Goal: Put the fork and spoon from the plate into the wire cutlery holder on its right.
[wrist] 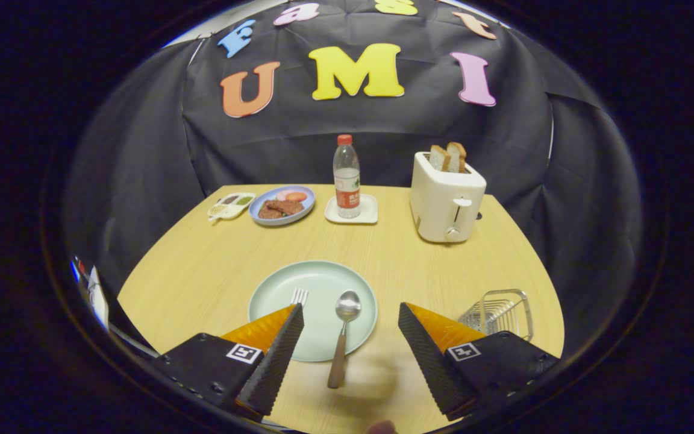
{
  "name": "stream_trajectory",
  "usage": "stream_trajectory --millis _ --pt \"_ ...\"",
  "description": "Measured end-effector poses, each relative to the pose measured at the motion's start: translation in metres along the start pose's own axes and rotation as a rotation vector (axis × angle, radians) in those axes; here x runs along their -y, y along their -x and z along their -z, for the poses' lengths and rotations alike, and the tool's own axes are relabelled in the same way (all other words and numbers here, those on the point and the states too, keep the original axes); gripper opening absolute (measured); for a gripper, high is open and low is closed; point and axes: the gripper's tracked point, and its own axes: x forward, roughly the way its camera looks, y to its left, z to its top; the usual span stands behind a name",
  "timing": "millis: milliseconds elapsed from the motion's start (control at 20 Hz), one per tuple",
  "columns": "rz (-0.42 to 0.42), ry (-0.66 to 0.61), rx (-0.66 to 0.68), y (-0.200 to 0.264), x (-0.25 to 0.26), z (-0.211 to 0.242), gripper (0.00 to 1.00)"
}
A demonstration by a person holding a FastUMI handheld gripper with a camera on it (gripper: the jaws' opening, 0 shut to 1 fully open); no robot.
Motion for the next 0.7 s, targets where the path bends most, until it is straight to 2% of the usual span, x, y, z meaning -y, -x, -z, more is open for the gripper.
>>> stream_trajectory --millis 50,200,350,450,600,700 --pt "-0.002 0.015 -0.015 -0.008 -0.004 0.005 0.96" --pt "0.009 0.031 -0.054 -0.028 -0.012 0.017 0.86" --pt "0.017 0.018 -0.115 -0.053 -0.020 0.035 0.82" --pt "0.022 0.022 -0.152 -0.066 -0.022 0.044 0.70" --pt "0.047 0.018 -0.189 -0.077 -0.019 0.052 0.63" --pt "0.066 0.002 -0.218 -0.080 -0.015 0.058 0.49"
